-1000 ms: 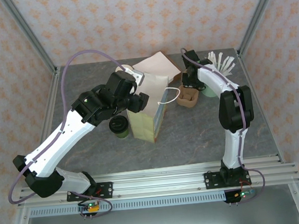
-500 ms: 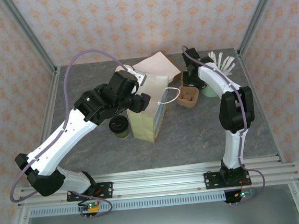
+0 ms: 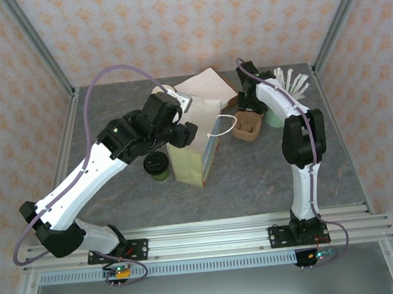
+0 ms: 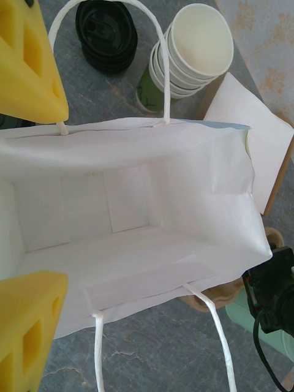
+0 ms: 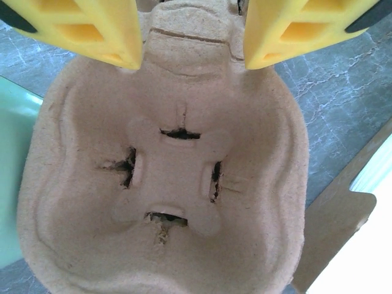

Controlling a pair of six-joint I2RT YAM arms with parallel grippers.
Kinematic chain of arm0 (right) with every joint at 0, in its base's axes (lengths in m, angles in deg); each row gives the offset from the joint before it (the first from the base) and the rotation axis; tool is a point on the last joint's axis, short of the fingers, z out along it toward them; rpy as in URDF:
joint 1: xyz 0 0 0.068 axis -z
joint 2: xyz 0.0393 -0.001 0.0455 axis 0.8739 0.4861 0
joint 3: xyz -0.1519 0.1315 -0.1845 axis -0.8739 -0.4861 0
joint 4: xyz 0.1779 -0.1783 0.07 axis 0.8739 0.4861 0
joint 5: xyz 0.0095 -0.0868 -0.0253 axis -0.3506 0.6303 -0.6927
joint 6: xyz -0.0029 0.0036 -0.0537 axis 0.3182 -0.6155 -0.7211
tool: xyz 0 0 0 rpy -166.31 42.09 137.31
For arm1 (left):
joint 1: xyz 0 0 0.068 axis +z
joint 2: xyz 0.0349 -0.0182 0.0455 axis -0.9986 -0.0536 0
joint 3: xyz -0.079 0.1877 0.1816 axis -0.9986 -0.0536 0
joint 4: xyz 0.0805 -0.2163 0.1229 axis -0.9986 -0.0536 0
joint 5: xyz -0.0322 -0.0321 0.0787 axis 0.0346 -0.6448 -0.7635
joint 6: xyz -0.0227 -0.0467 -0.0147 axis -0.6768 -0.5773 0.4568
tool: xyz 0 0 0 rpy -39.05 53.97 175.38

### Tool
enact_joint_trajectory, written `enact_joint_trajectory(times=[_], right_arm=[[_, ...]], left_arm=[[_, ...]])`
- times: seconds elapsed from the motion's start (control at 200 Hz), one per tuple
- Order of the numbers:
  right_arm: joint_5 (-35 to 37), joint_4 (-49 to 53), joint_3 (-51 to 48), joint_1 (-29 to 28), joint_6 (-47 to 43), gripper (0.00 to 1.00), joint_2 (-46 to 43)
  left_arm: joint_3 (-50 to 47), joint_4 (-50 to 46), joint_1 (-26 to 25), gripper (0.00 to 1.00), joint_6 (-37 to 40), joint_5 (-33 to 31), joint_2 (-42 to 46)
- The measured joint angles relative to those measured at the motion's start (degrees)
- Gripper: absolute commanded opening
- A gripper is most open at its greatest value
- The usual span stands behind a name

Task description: Pack the takeout coffee

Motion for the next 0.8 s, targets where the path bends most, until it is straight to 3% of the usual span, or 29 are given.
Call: enact_joint_trajectory(times=[0.42,0.641,0.801], right_arm=[[0.6,0.5,0.0,0.0,1.6,0.40,0.5],[0.8,0.4,0.0,0.0,2.8,0.27,0.5],[1.0,0.2,0.0,0.0,3.1,0.23,0.3]], left_arm=[[0.0,0.0,0.4,0.66,0.0,0.0,0.0],[0.0,0.0,0.4,0.66,0.0,0.0,0.0],[0.0,0.0,0.4,0.66,0.0,0.0,0.0]])
